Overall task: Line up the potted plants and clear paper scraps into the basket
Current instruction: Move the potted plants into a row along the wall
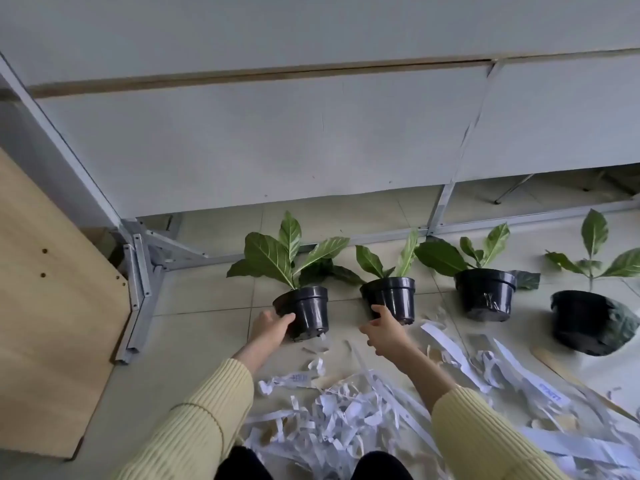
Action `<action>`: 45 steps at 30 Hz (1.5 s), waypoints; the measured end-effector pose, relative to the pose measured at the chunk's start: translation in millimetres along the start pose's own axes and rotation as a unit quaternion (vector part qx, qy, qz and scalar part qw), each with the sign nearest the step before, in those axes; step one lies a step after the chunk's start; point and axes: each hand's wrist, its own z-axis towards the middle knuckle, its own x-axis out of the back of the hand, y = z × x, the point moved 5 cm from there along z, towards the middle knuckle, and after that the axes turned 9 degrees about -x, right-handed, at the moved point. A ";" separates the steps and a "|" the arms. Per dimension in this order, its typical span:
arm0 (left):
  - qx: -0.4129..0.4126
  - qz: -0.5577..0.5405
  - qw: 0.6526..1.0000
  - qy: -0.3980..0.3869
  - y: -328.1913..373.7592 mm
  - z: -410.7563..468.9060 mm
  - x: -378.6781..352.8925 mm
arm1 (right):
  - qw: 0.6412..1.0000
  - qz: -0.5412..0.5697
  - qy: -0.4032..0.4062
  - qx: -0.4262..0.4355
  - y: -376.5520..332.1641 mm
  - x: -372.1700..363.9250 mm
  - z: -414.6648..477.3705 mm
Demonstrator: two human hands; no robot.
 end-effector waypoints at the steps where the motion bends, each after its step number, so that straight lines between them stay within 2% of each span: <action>1: 0.034 -0.031 0.999 -0.008 -3.2 6.0 -2.7 | 1.000 -0.002 -0.003 -0.009 -1.4 -2.2 7.4; 5: 0.130 -0.121 0.984 -0.018 -22.0 36.7 -12.4 | 0.998 0.014 -0.035 -0.053 -4.2 -17.3 39.8; 9: 0.167 -0.190 0.967 -0.024 -33.4 62.0 -21.3 | 0.994 0.017 -0.069 -0.079 -8.8 -36.1 70.9; 14: 0.202 -0.212 0.956 -0.013 -49.2 95.7 -27.1 | 0.989 0.014 -0.101 -0.111 -15.1 -59.5 110.4; 23: 0.242 -0.197 0.950 0.000 -68.2 149.0 -35.9 | 0.977 0.058 -0.114 -0.168 -25.3 -91.3 168.0; 32: 0.265 -0.266 0.926 -0.027 -78.1 160.8 -44.7 | 0.958 0.099 -0.119 -0.241 -29.6 -116.7 193.7; 39: 0.274 -0.296 0.915 -0.028 -77.3 155.1 -38.6 | 0.956 0.104 -0.097 -0.258 -34.8 -118.4 189.7; 45: 0.267 -0.309 0.912 -0.036 -78.6 138.3 -36.4 | 0.969 0.071 -0.082 -0.222 -32.5 -114.7 174.5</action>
